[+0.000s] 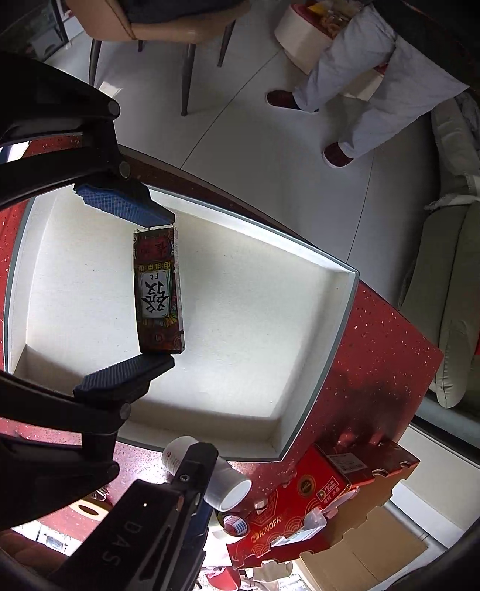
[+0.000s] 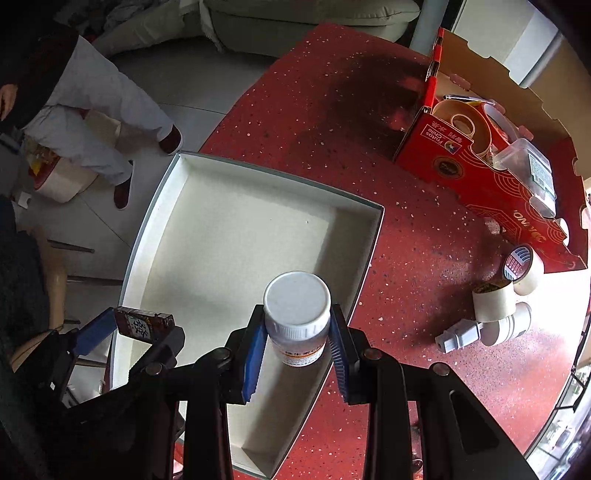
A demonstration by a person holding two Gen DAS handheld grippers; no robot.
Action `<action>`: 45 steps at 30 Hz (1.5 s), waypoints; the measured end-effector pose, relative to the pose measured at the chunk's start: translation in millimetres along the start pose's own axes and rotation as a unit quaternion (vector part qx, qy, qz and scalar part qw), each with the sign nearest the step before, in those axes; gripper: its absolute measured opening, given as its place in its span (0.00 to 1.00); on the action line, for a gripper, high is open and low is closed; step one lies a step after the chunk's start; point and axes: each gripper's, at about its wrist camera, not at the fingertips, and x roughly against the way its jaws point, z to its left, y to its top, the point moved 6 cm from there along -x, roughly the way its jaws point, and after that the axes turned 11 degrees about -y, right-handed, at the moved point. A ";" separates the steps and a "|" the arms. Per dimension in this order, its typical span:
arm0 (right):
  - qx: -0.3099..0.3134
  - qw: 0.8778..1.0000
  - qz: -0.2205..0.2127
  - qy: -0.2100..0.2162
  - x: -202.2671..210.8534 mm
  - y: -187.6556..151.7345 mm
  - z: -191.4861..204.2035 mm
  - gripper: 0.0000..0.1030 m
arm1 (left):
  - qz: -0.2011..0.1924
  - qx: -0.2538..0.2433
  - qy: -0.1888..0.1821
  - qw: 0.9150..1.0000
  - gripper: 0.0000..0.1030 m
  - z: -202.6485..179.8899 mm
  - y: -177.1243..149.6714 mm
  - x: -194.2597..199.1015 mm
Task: Organize rigid objects
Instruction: 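Lower and release the red box in the tray while right tool releases the bottle there, then move left tool to the white plug while right tool moves toward the white tape roll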
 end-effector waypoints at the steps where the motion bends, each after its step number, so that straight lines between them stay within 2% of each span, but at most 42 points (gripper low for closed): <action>1: 0.000 1.000 0.001 -0.001 -3.1 2.2 0.3 0.33 | 0.000 -0.003 0.001 1.000 0.70 -0.7 1.3 -1.3; 5: 0.000 1.000 0.006 0.000 -13.6 8.6 3.2 0.33 | 0.006 -0.016 0.003 1.000 0.70 -3.5 3.0 -8.8; 9: -0.003 1.000 0.013 0.009 -24.2 10.0 9.0 0.33 | 0.031 -0.026 0.002 0.999 0.73 -4.3 -2.9 -24.4; 10: -0.003 1.000 0.019 0.017 -26.7 9.6 10.5 0.40 | 0.037 -0.026 0.000 0.999 0.80 -4.1 -4.9 -28.1; 11: -0.003 0.999 0.024 0.023 -28.6 8.6 11.7 0.53 | 0.048 -0.025 -0.002 0.999 0.82 -3.9 -7.5 -32.8; 12: -0.006 0.999 0.024 0.024 -27.5 7.5 10.7 0.81 | 0.059 -0.024 0.000 0.998 0.85 -2.9 -10.3 -37.0; 13: -0.011 1.000 0.015 0.020 -23.7 6.4 7.6 0.89 | 0.065 -0.023 0.005 0.998 0.88 -1.8 -13.1 -39.9; 15: -0.016 1.000 0.006 0.007 -16.5 2.7 -0.2 0.89 | 0.068 -0.025 0.014 0.997 1.00 0.2 -18.6 -43.0; 19: -0.032 0.999 0.012 -0.028 -3.7 -19.0 -29.1 0.89 | 0.074 -0.016 0.009 0.997 1.00 2.7 -30.3 -43.2; 23: -0.076 0.996 0.001 -0.042 10.3 -64.1 -73.7 0.89 | 0.056 -0.033 -0.005 0.998 1.00 -7.0 -36.8 -28.9; 27: -0.127 0.988 0.012 -0.087 7.3 -109.3 -135.0 0.89 | 0.042 -0.066 -0.023 0.997 1.00 -33.8 -41.7 -17.5; 31: -0.174 0.977 0.042 -0.112 -12.6 -128.1 -194.8 0.89 | 0.040 -0.096 -0.038 0.994 1.00 -67.8 -43.9 -11.6; 35: -0.193 0.975 0.035 -0.100 -25.5 -110.4 -224.6 0.89 | 0.046 -0.103 -0.043 0.993 1.00 -94.6 -50.0 -5.6; 41: -0.205 0.976 -0.010 -0.067 -43.5 -40.2 -240.5 0.89 | 0.050 -0.081 -0.034 0.995 1.00 -111.8 -58.0 2.8; 43: -0.181 0.982 -0.006 -0.056 -61.2 -19.1 -235.2 0.89 | 0.049 -0.086 -0.023 0.995 1.00 -119.3 -58.3 1.8; 45: -0.145 0.988 0.006 -0.055 -77.8 -10.9 -227.8 0.94 | 0.049 -0.088 -0.014 0.995 1.00 -127.1 -58.3 -0.4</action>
